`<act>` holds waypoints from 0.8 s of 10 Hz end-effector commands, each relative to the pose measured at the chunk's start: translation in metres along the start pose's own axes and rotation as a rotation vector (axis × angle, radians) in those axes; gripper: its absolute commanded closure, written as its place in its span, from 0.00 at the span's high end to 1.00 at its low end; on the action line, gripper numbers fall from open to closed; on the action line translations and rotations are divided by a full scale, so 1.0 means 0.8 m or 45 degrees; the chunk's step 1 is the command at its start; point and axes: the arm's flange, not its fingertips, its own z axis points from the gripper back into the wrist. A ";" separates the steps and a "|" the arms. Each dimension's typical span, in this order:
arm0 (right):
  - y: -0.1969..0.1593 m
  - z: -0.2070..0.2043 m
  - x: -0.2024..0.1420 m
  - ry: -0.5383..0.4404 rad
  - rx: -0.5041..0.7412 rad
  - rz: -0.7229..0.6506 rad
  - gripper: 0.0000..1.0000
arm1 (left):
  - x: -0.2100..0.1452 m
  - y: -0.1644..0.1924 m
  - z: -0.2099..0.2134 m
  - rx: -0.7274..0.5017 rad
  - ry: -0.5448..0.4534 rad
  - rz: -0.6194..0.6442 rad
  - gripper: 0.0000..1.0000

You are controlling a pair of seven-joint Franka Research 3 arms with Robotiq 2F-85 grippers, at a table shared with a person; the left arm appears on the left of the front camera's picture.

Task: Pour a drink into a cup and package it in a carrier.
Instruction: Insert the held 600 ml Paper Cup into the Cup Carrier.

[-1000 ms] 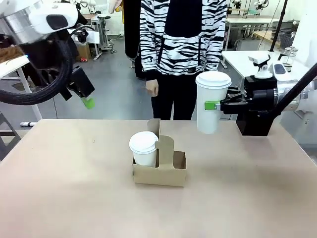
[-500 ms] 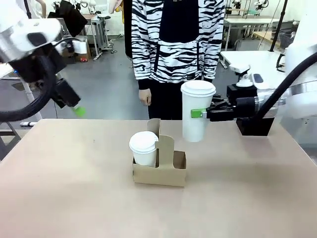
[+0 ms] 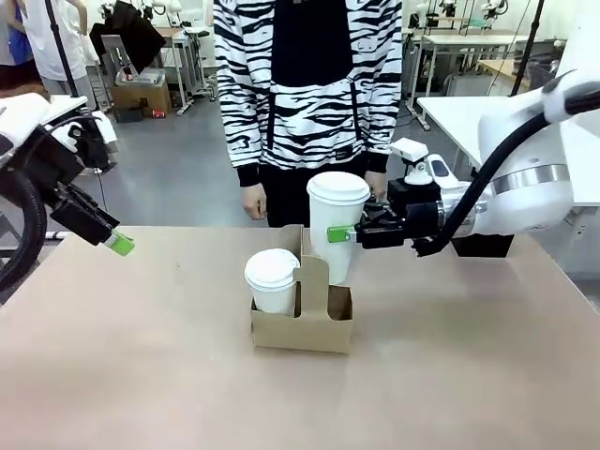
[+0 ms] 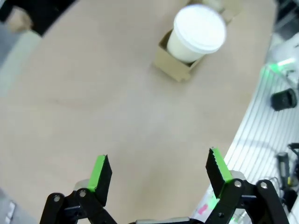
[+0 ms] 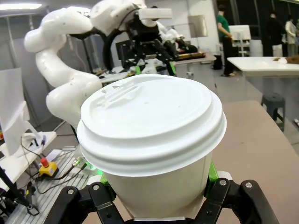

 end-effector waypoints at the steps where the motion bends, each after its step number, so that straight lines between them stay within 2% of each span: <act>1: -0.017 0.002 -0.010 -0.032 0.101 0.022 0.81 | -0.042 -0.008 -0.017 -0.115 -0.055 -0.019 1.00; 4: -0.031 0.012 -0.037 -0.015 0.178 -0.019 0.81 | -0.055 -0.005 -0.031 -0.145 -0.061 -0.010 1.00; 5: -0.033 0.016 -0.044 -0.010 0.184 -0.031 0.81 | -0.052 -0.007 -0.032 -0.164 -0.061 0.028 1.00; 6: -0.035 0.019 -0.052 -0.001 0.188 -0.034 0.81 | -0.025 0.018 -0.009 -0.126 -0.041 0.008 1.00; 8: -0.039 0.019 -0.066 -0.003 0.214 -0.027 0.81 | -0.025 0.018 -0.009 -0.126 -0.041 0.008 1.00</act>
